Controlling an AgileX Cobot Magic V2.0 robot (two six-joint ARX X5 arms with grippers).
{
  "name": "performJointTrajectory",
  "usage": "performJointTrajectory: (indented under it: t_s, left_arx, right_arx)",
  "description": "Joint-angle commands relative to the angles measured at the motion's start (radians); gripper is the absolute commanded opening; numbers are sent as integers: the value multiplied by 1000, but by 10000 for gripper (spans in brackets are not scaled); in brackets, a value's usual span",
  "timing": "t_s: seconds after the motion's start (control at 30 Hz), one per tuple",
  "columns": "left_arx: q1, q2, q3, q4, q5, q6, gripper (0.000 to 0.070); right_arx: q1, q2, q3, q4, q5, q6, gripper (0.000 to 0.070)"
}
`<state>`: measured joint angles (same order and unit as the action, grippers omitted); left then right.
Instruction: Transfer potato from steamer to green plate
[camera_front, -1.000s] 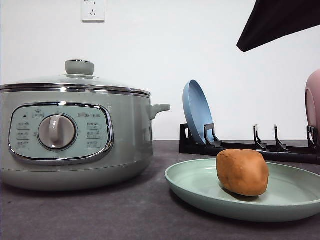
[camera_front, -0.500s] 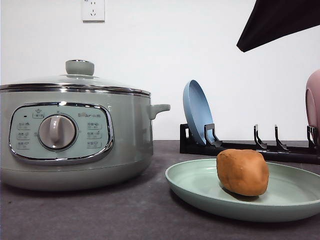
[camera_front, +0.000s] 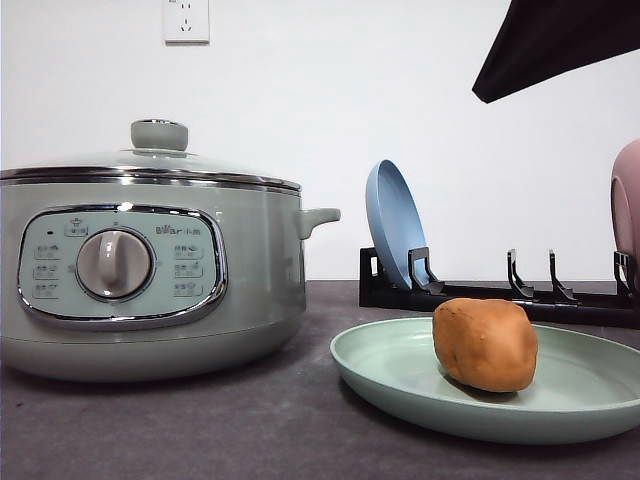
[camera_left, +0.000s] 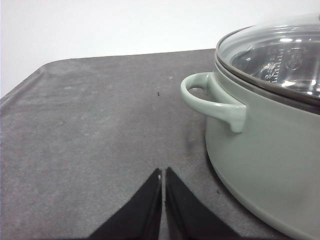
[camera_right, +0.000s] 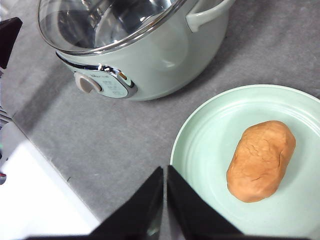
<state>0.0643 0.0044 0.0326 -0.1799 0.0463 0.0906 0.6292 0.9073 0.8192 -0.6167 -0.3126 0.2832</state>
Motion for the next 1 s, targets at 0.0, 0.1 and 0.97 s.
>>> performJointTrajectory:
  t_s: [0.0,0.1,0.97]
  left_arx:
    - [3,-2,-21,-7,-3,-5,4]
    - [3,-2,-21,-7,-3,-5,4]
    - [3,-1,-21,-7,-3,-5,4]
  right_arx:
    - [8,6,15,11,-2,-11,0]
    - [8,6,15,11,-2,-11,0]
    - [-604,-546,-398,549,85,-212,0]
